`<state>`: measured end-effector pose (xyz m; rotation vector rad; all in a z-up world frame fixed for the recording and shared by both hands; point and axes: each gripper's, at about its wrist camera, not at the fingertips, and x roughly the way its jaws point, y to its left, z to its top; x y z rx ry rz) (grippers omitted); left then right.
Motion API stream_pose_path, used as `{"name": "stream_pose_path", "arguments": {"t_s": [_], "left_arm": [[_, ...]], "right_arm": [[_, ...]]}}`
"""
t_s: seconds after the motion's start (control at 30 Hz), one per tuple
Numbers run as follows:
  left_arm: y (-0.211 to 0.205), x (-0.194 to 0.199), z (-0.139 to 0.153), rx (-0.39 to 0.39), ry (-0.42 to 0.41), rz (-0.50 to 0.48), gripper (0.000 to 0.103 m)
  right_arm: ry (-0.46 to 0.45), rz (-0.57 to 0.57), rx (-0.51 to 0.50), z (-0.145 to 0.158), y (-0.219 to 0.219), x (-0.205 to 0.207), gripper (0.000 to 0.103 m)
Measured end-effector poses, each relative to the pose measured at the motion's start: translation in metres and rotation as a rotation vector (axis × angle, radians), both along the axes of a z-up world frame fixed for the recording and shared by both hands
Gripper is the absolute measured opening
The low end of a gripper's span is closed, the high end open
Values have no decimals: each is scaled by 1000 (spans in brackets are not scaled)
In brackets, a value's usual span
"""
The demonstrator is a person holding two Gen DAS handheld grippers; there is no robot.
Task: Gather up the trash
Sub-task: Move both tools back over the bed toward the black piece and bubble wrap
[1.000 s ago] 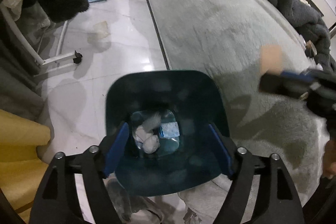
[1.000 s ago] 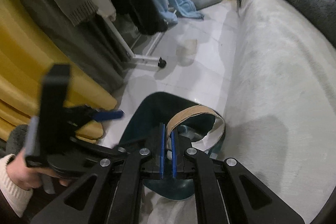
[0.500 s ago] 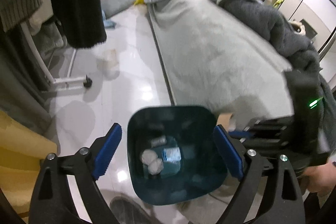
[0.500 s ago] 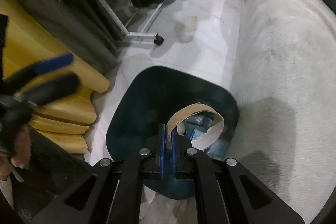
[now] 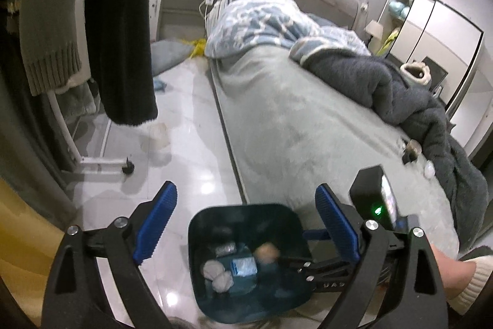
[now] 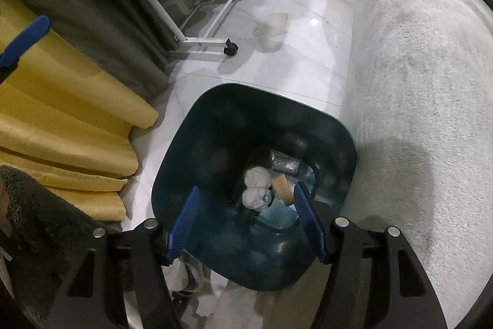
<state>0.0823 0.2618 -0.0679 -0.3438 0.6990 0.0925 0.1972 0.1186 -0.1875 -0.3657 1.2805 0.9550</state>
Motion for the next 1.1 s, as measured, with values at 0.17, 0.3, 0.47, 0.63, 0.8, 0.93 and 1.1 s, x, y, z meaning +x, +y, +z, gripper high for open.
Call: {"name": "stream_pose_path", "arguments": {"t_s": [0.17, 0.3, 0.47, 0.63, 0.8, 0.93, 1.1], "left_arm": [[-7, -2, 17, 16, -52, 2, 93], [-17, 0, 30, 35, -84, -6, 93], [-32, 3, 42, 53, -119, -21, 93], [-48, 8, 52, 53, -145, -37, 93], [-71, 17, 59, 59, -158, -64, 94], [-87, 23, 62, 66, -160, -85, 95], [-109, 30, 65, 75, -159, -116, 95]], "right_arm": [[-6, 4, 9, 7, -2, -3, 65], [-14, 9, 27, 18, -7, -8, 69], [-48, 13, 49, 33, -17, -11, 77], [-88, -18, 82, 50, -37, -3, 82], [-137, -59, 123, 72, -65, 7, 86], [-180, -92, 146, 85, -88, 13, 89], [-222, -135, 154, 93, -118, 18, 90]]}}
